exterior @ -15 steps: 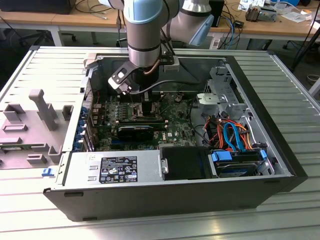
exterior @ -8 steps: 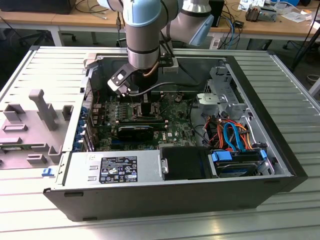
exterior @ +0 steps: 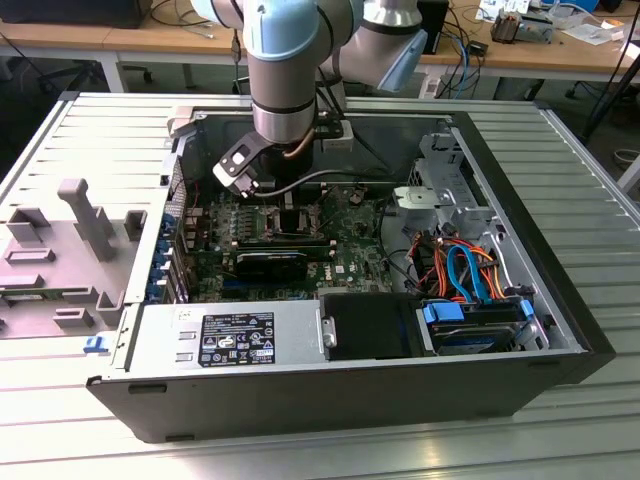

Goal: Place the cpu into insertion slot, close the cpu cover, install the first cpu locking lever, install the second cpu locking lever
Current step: 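Place the cpu into insertion slot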

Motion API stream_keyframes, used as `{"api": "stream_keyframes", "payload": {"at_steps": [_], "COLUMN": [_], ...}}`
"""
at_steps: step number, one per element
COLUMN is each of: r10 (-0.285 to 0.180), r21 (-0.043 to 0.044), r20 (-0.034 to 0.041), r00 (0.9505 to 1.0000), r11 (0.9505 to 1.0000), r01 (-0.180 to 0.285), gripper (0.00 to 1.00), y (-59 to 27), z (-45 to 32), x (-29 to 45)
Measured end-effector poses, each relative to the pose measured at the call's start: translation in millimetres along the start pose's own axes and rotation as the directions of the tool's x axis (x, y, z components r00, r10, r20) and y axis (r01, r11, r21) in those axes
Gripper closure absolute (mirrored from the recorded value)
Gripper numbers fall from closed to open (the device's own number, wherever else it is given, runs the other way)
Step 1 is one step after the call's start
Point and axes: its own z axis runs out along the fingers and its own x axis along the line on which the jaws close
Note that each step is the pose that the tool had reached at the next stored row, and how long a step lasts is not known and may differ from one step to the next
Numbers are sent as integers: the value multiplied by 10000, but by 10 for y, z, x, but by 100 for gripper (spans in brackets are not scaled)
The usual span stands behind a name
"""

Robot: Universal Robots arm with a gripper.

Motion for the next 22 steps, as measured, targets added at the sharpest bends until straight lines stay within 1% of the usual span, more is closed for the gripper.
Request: {"api": "stream_keyframes", "payload": {"at_steps": [11, 15, 22], "r10": [56, 125, 249], "r21": [-4, -5, -5], "r20": [-4, -44, -51], "r00": [10000, 9999, 9997], "r11": [10000, 9999, 9997], "r01": [-56, -125, -249], "gripper": [46, 46, 46], "y": [0, -2, -2], "z": [8, 4, 3], "x": [1, 1, 1]}}
